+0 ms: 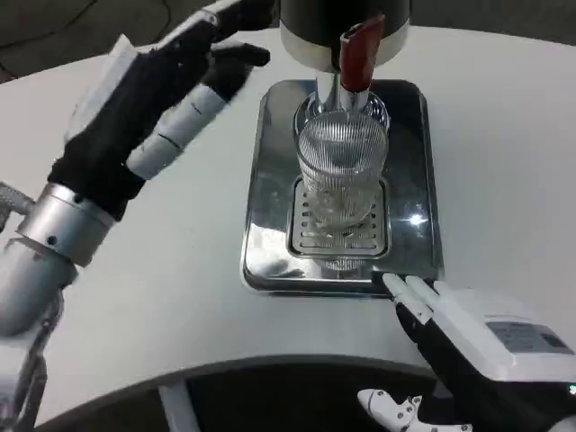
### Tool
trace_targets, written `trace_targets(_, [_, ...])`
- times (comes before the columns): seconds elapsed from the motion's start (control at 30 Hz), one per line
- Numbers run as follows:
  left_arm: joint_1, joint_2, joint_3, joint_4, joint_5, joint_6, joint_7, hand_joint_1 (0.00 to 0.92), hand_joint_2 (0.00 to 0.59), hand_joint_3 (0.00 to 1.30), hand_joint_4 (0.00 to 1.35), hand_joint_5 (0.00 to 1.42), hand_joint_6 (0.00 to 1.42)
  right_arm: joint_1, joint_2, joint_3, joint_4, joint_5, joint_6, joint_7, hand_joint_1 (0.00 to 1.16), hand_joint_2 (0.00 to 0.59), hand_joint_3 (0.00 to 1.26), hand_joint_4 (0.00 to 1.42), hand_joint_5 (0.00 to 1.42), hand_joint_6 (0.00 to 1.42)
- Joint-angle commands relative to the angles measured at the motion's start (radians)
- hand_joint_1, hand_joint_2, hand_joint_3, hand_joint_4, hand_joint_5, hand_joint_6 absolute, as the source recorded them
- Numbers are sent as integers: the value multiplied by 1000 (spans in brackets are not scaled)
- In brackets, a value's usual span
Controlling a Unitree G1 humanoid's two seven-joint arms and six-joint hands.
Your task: Grasp the cup under the faucet to collect the drink, then remove the cup.
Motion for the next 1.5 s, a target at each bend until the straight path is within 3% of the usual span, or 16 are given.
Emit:
trace_targets(0.03, [-3, 21, 37, -73, -169, 153, -137, 0, 109, 132, 107, 266, 232, 7, 7, 3, 5, 3, 2, -7, 259, 397, 0, 0, 0, 0])
trace_targets(0.23, [-62, 32, 75, -145, -302, 362, -235, 0, 104, 88, 49, 212, 184, 12, 7, 4, 4, 3, 1, -10, 259, 397, 0, 0, 0, 0])
trace_targets(0.5, [-164, 11, 63, -144, -291, 472, -248, 0, 110, 86, 47, 209, 178, 21, 10, 10, -2, 1, 0, -15, 259, 397, 0, 0, 0, 0])
trace_targets(0.87, [-305, -36, 3, 4, -228, 526, -285, 0, 113, 91, 46, 208, 176, 35, 15, 7, -15, 2, 1, -19, 259, 397, 0, 0, 0, 0])
trace_targets(1.5, [-389, -91, -71, 120, -92, 462, -354, 0, 114, 128, 78, 217, 176, 55, 1, -24, -35, 37, 0, -16, 259, 397, 0, 0, 0, 0])
